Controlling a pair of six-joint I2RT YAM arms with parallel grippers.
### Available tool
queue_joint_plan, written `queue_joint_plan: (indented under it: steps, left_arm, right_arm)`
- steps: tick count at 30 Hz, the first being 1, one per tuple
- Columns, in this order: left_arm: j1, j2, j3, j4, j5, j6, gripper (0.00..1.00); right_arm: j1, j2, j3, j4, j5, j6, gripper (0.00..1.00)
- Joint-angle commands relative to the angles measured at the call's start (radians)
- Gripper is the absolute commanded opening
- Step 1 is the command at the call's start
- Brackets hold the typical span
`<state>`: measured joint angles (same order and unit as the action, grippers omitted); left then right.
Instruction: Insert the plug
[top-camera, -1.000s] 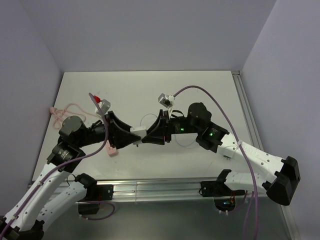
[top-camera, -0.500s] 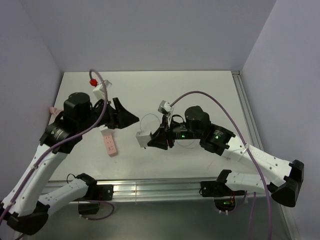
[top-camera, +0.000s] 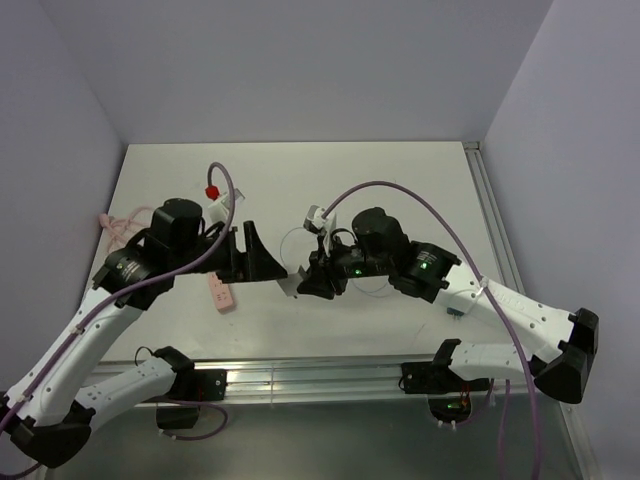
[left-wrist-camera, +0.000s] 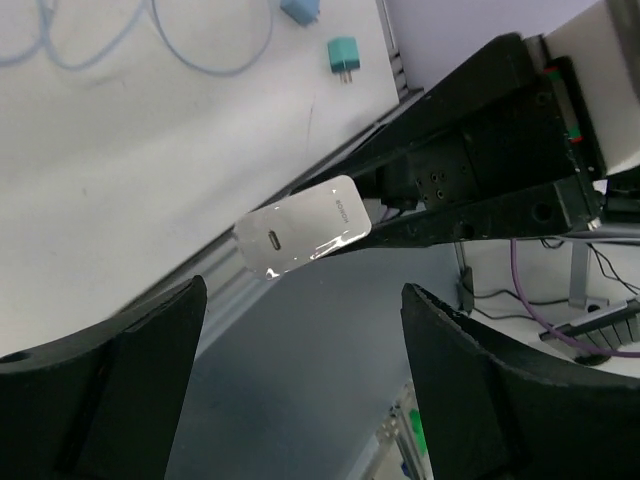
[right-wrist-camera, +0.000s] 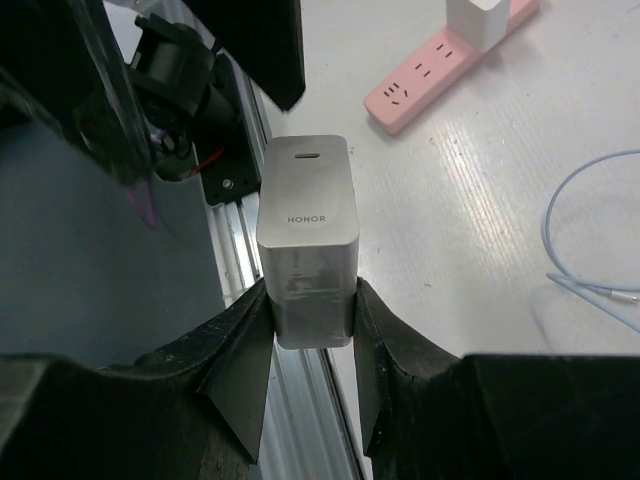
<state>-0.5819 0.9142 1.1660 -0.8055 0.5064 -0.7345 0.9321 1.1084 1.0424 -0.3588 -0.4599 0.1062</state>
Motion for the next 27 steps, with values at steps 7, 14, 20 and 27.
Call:
queue_joint_plan:
  steps: [7,14,20,27]
  left_arm:
    - [-0.102,0.075,-0.035,0.025,0.008,-0.109,0.82]
    - [-0.101,0.097,-0.037,0.008,-0.008,-0.161,0.82]
    - [-0.102,0.1,-0.04,-0.007,0.023,-0.181,0.8]
    - [-0.102,0.107,-0.049,-0.072,0.03,-0.149,0.79]
  right_arm:
    - [0.066,0.048,0.142,-0.041,0.032,-0.079,0.0]
    - [0.135,0.062,0.163,-0.104,0.122,-0.097,0.0]
    - [0.154,0.044,0.15,-0.097,0.174,-0.099,0.0]
    - [0.157,0.054,0.166,-0.095,0.202,-0.097,0.0]
